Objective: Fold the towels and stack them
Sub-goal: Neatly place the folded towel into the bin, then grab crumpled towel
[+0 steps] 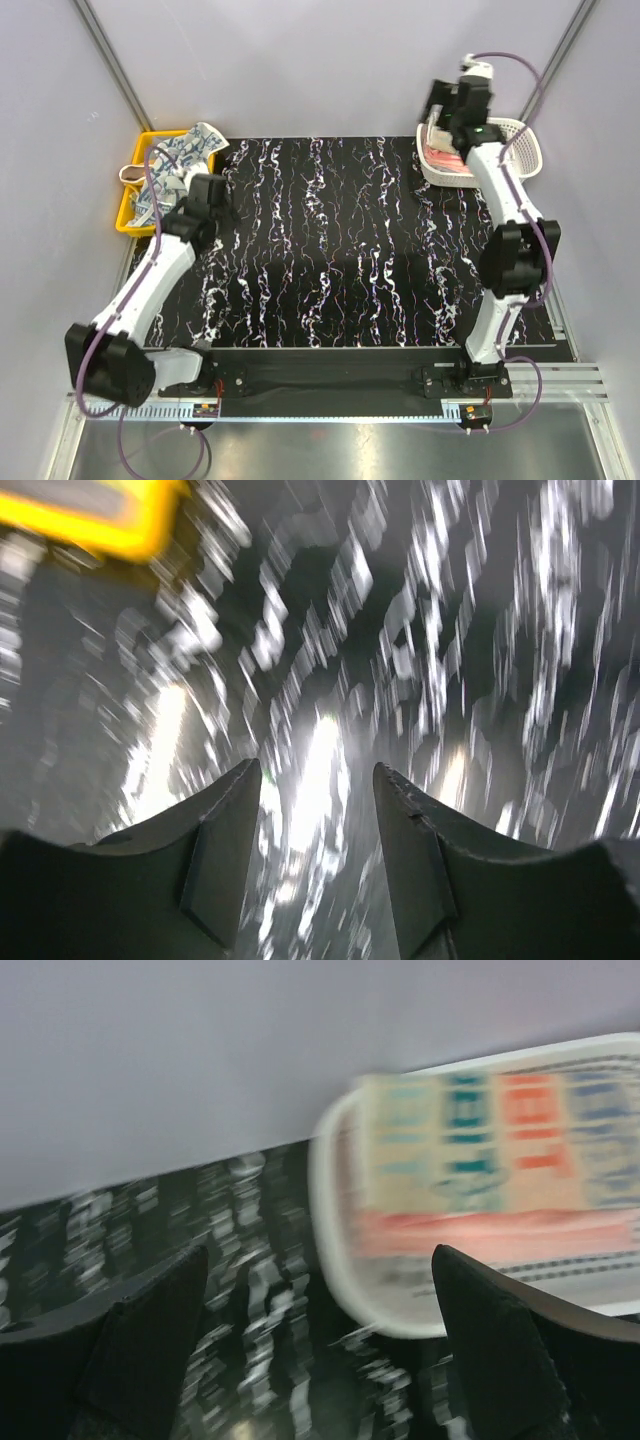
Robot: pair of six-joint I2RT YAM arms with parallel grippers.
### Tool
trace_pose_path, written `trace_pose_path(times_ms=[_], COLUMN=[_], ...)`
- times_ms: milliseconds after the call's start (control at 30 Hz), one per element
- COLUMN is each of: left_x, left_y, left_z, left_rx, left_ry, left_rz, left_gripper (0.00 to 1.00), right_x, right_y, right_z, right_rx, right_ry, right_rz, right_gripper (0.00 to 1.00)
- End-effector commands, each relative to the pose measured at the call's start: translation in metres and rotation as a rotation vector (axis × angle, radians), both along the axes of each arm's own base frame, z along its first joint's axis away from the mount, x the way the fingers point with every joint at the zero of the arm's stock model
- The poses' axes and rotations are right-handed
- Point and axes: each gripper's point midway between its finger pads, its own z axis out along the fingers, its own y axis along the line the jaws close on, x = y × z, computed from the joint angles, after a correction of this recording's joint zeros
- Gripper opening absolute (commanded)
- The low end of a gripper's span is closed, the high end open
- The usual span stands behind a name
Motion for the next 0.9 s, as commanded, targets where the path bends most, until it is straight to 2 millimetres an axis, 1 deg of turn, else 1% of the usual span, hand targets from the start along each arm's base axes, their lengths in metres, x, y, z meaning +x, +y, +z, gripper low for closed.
trace_pose_path(times_ms=[0, 33, 67, 100, 133, 167, 200, 233, 267, 300, 333, 367, 400, 433, 467, 500, 533, 567, 633, 733, 867], left_x=[0.054, 0.062, 0.077, 0.092, 0.100, 0.114, 0.134, 0.143, 0.151, 0.165, 0.169, 0.172, 0.178, 0.181, 0.184, 0.187, 0.191, 0.193, 0.197, 0.196, 0.196], left_y=[0.064, 0.075, 0.084, 0.104, 0.116, 0.122, 0.129, 0.142, 0.146, 0.155, 0.159, 0.162, 0.167, 0.169, 0.171, 0.174, 0.176, 0.177, 0.180, 0.181, 0.181], left_z=[0.034, 0.032, 0.040, 0.019, 0.015, 0.010, 0.004, 0.002, 0.000, -0.004, -0.006, -0.009, -0.005, -0.015, -0.019, -0.023, -0.021, -0.029, -0.030, -0.035, -0.041], left_rx=[0.064, 0.062, 0.042, 0.057, 0.062, 0.048, 0.033, 0.036, 0.044, 0.053, 0.066, 0.079, 0.091, 0.096, 0.092, 0.080, 0.073, 0.069, 0.058, 0.064, 0.064], left_ry=[-0.174, -0.172, -0.196, -0.148, -0.142, -0.134, -0.125, -0.119, -0.112, -0.102, -0.090, -0.083, -0.094, -0.076, -0.069, -0.065, -0.074, -0.061, -0.058, -0.043, -0.017], left_rz=[0.381, 0.425, 0.460, 0.522, 0.569, 0.574, 0.586, 0.617, 0.616, 0.634, 0.643, 0.652, 0.665, 0.669, 0.676, 0.677, 0.678, 0.678, 0.672, 0.665, 0.657], left_gripper=[0.55, 0.55, 0.55, 0.54, 0.54, 0.53, 0.52, 0.52, 0.52, 0.52, 0.52, 0.52, 0.52, 0.52, 0.53, 0.53, 0.53, 0.52, 0.46, 0.41, 0.41], right_x=[-0.039, -0.054, -0.065, -0.073, -0.090, -0.100, -0.109, -0.125, -0.133, -0.140, -0.149, -0.151, -0.152, -0.151, -0.151, -0.151, -0.151, -0.151, -0.153, -0.154, -0.157], right_y=[0.121, 0.137, 0.156, 0.169, 0.190, 0.205, 0.213, 0.231, 0.240, 0.247, 0.255, 0.259, 0.261, 0.264, 0.266, 0.266, 0.267, 0.267, 0.266, 0.266, 0.267], right_z=[0.007, -0.007, -0.015, -0.026, -0.043, -0.051, -0.059, -0.072, -0.077, -0.082, -0.086, -0.087, -0.086, -0.082, -0.080, -0.076, -0.072, -0.070, -0.070, -0.071, -0.070], right_rx=[0.174, 0.200, 0.237, 0.257, 0.272, 0.298, 0.305, 0.312, 0.316, 0.314, 0.311, 0.317, 0.322, 0.328, 0.327, 0.323, 0.323, 0.321, 0.324, 0.325, 0.329], right_ry=[-0.026, -0.006, 0.013, 0.036, 0.067, 0.092, 0.113, 0.146, 0.159, 0.172, 0.181, 0.182, 0.181, 0.176, 0.176, 0.172, 0.165, 0.158, 0.153, 0.158, 0.159], right_rz=[0.223, 0.264, 0.307, 0.320, 0.367, 0.410, 0.427, 0.465, 0.492, 0.509, 0.526, 0.532, 0.540, 0.553, 0.563, 0.566, 0.569, 0.572, 0.570, 0.574, 0.587], right_gripper=[1.00, 1.00, 1.00, 1.00, 1.00, 1.00, 1.00, 1.00, 1.00, 1.00, 1.00, 1.00, 1.00, 1.00, 1.00, 1.00, 1.00, 1.00, 1.00, 1.00, 1.00])
